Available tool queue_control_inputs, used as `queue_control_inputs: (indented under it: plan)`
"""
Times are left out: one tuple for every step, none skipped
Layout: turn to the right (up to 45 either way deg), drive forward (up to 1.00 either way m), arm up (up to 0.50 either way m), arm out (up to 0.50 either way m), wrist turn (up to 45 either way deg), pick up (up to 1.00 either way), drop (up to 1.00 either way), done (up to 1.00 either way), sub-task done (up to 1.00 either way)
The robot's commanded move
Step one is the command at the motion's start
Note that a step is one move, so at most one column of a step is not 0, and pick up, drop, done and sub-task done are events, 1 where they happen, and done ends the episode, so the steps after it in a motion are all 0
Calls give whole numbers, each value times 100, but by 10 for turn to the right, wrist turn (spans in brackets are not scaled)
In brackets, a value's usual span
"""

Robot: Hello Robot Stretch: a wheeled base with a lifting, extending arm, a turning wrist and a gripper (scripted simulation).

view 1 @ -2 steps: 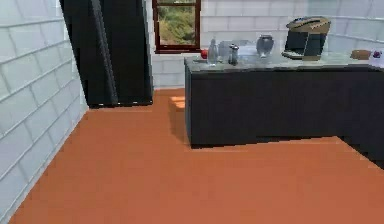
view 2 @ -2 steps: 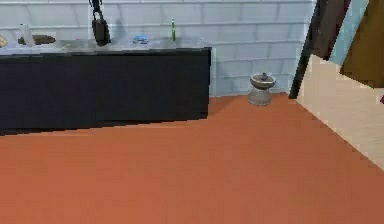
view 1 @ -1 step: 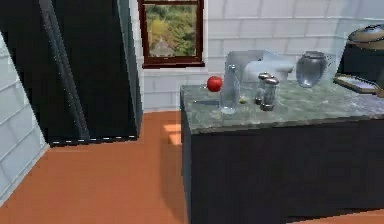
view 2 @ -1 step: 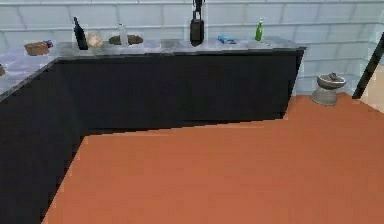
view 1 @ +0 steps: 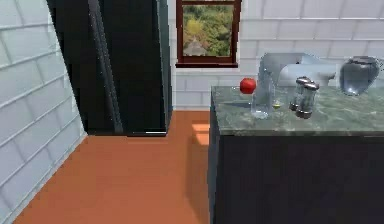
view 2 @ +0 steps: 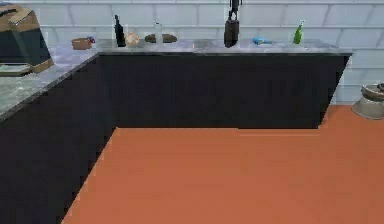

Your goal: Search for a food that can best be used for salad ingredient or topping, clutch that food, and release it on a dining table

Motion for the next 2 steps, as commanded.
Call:
queue_control_inputs:
  plan:
    - [0,25,0,0,0,0,0,0,0]
    - [-450,0,0,0,0,0,0,0,0]
